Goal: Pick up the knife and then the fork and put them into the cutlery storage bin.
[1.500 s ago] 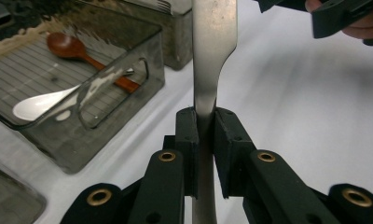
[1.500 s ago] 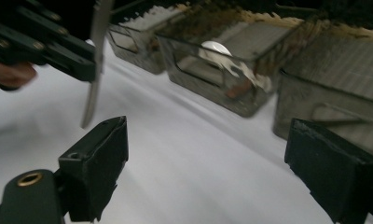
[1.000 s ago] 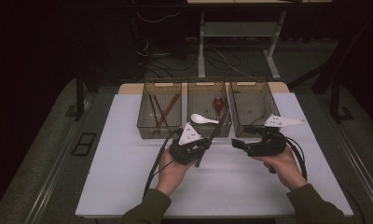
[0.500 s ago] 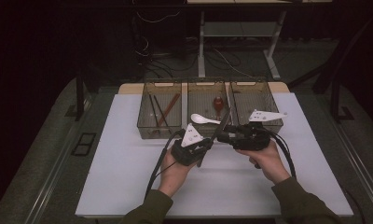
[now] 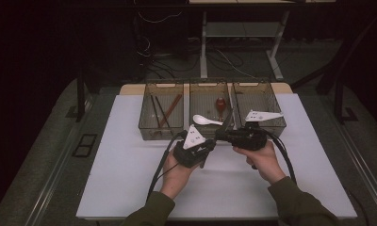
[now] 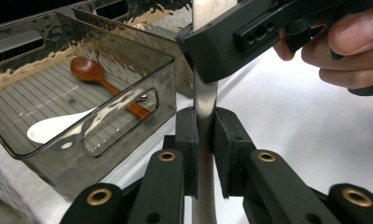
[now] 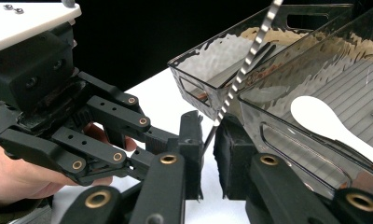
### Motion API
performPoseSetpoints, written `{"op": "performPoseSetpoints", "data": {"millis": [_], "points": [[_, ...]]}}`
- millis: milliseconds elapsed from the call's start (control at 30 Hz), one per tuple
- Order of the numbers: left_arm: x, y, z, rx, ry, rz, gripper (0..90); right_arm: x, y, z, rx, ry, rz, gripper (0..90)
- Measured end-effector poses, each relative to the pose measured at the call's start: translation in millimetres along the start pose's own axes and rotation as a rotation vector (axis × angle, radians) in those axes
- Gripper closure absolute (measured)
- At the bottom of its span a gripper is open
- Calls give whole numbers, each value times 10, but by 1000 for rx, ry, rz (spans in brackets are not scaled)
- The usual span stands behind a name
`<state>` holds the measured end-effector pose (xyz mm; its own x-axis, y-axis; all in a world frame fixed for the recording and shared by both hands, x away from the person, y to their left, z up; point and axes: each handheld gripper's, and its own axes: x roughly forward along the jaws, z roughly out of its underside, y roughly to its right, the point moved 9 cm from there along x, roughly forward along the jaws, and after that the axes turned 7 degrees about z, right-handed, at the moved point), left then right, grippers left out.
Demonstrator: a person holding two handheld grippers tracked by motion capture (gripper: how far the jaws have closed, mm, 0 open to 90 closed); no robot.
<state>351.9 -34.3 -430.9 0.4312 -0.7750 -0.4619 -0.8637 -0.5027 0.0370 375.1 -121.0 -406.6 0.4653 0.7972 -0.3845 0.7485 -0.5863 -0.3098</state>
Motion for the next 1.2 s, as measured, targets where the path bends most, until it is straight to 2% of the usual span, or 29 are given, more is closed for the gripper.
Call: {"op": "performPoseSetpoints", "data": {"millis": [67, 133, 200, 467, 633, 867, 1100, 1200], "points": [[2, 5, -4, -3, 6, 1, 794, -1, -8, 2, 0, 1, 0, 849], [7, 13, -6, -5, 10, 4, 794, -3, -38, -6, 3, 9, -28, 879], [6, 12, -3, -3, 12, 6, 793, 0, -55, -10, -16, 12, -15, 881], [-2, 16, -5, -16, 30, 29, 778, -17, -55, -12, -34, 10, -4, 881], [-37, 6, 7, -28, 40, 48, 697, -41, -11, -7, -46, 3, 18, 881], [-168, -32, 98, -9, 41, 76, 567, -116, 70, -9, -64, -3, 56, 881], [-374, -148, 287, 6, 33, 98, 432, -214, 160, -12, -76, -4, 91, 881], [-466, -195, 397, -4, 34, 110, 380, -255, 197, -19, -81, -3, 105, 881]]}}
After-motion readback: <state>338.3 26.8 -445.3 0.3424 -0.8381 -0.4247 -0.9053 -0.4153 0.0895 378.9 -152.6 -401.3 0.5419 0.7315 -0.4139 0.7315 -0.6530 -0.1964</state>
